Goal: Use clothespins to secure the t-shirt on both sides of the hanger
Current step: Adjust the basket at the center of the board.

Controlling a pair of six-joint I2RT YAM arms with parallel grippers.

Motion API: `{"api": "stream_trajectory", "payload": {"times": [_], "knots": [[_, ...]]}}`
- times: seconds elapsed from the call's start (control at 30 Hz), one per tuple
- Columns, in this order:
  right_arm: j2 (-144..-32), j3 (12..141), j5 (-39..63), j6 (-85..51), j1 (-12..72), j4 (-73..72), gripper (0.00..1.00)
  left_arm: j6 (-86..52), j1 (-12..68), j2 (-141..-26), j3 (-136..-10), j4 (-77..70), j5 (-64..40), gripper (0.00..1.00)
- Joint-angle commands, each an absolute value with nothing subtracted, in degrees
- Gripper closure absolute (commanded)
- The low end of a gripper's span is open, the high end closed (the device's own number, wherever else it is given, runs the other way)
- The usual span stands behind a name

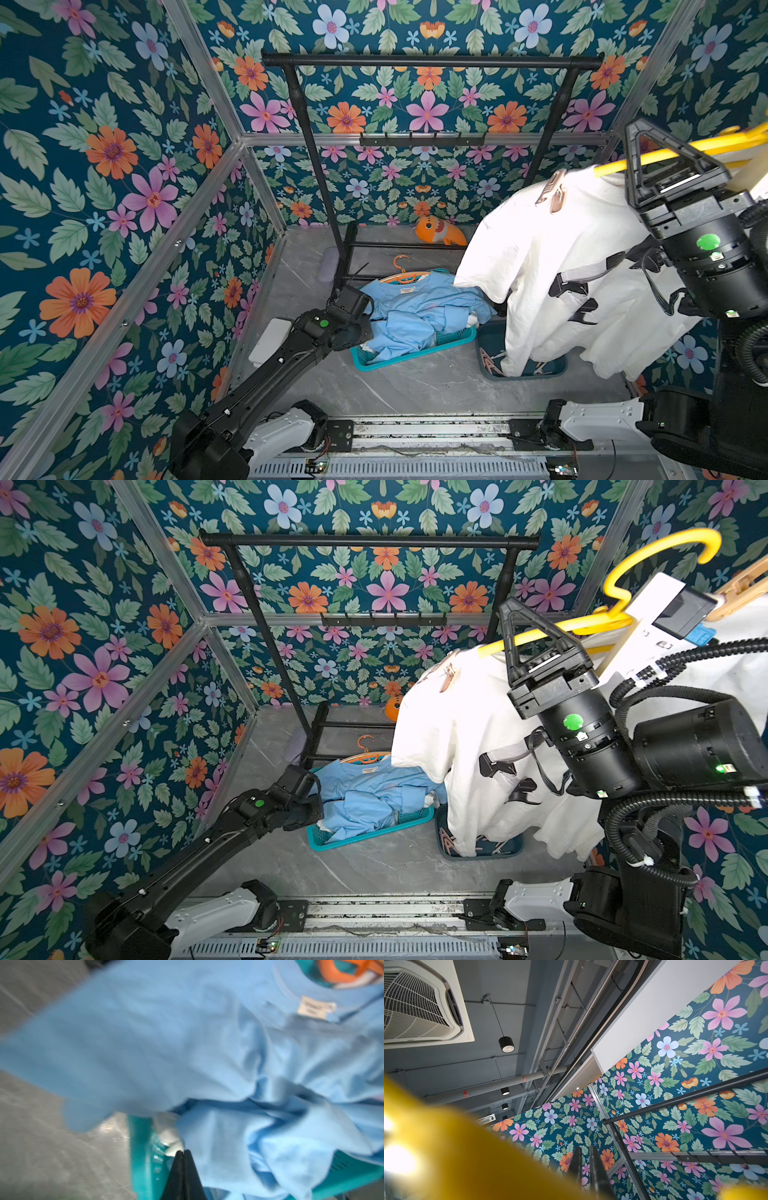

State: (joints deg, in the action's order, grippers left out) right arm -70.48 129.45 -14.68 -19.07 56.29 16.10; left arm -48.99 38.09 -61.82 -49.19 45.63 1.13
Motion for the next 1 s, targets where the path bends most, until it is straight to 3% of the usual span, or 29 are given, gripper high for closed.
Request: {"api": "stream_trajectory", "payload": {"times": [0.0,0.23,0.5,0.7,0.9,0.97], "knots": [[-70.84,129.5,-15.06,-16.13,56.33,14.06,1.0,-57.26,39.55,-62.23,-46.07,44.51,0.66,1.0],[-71.95,129.95,-13.57,-16.3,56.34,14.06,1.0,-65.27,39.44,-59.14,-39.63,52.65,10.12,1.0],[-73.48,127.63,-9.7,-21.51,56.25,13.55,1.0,-68.67,37.56,-62.64,-44.08,63.54,21.84,1.0],[-73.26,122.47,-5.95,-28.35,54.78,11.45,1.0,-61.55,30.45,-58.06,-50.44,66.92,31.04,1.0],[-72.63,115.55,-1.34,-36.87,50.64,8.09,1.0,-49.39,23.2,-54.87,-55.78,59.39,26.47,1.0],[-72.84,115.32,-1.23,-37.69,50.58,8.48,1.0,-43.19,23.2,-54.35,-60.8,56.94,23.62,0.73]]}}
